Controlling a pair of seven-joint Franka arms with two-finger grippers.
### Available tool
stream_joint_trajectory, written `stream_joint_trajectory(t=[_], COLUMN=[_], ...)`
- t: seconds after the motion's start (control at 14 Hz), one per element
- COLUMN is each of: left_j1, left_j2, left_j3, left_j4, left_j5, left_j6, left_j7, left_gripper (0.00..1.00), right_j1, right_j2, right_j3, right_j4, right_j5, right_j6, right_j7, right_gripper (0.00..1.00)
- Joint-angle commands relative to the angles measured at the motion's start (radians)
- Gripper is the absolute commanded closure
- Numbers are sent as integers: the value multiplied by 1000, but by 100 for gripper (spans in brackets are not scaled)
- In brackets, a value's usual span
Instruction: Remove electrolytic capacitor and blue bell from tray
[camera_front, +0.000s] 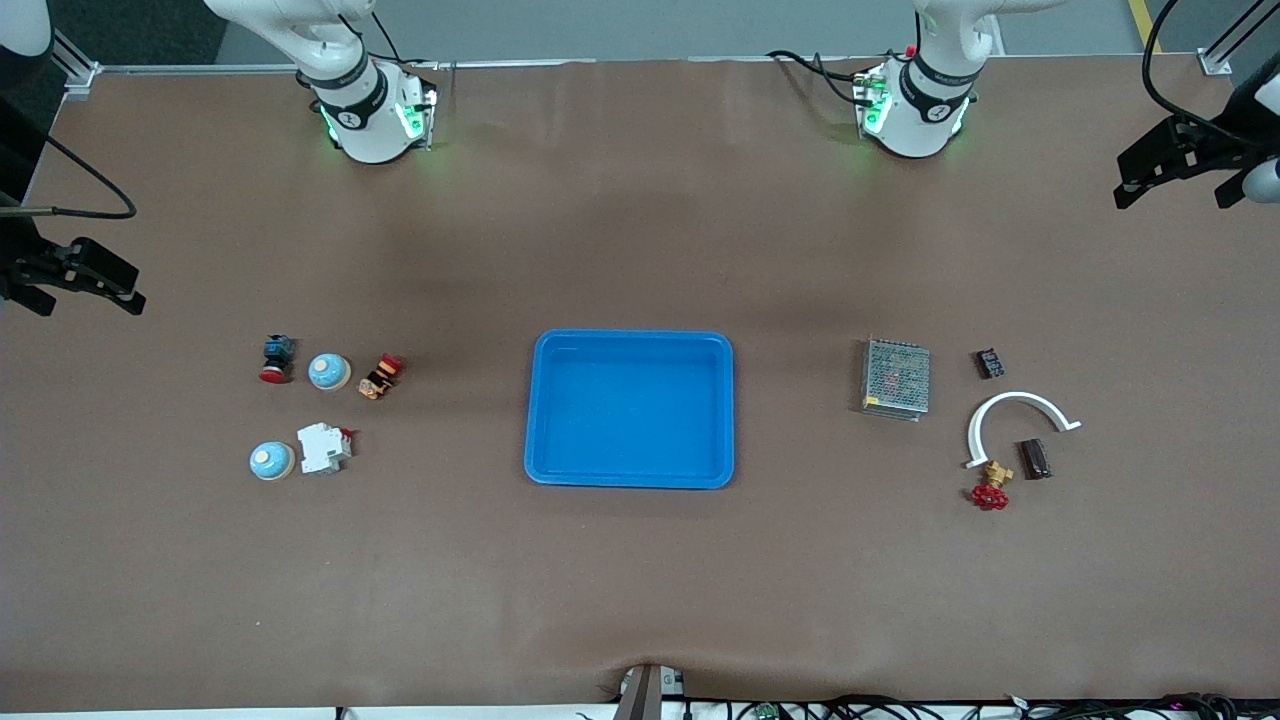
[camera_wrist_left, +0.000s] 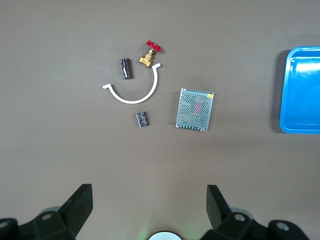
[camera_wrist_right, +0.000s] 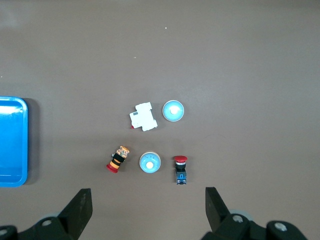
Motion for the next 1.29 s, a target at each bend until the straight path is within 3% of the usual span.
stream_joint_trajectory(t=[0.0,1.21], left_j1=[3,-6], left_j2=[-42,-21], left_j3=[-1,-7], left_j4=[-8,-6], left_j5=[-5,-7], left_j6=[-18,-27], left_j7=[19,5], left_gripper=[0,0], right_j1=[-9,-8], right_j2=[14,22], right_j3=[7,7], right_j4=[24,24], right_j5=[-4,2], right_j6=[-8,-8], right_j7=[5,5], right_gripper=[0,0])
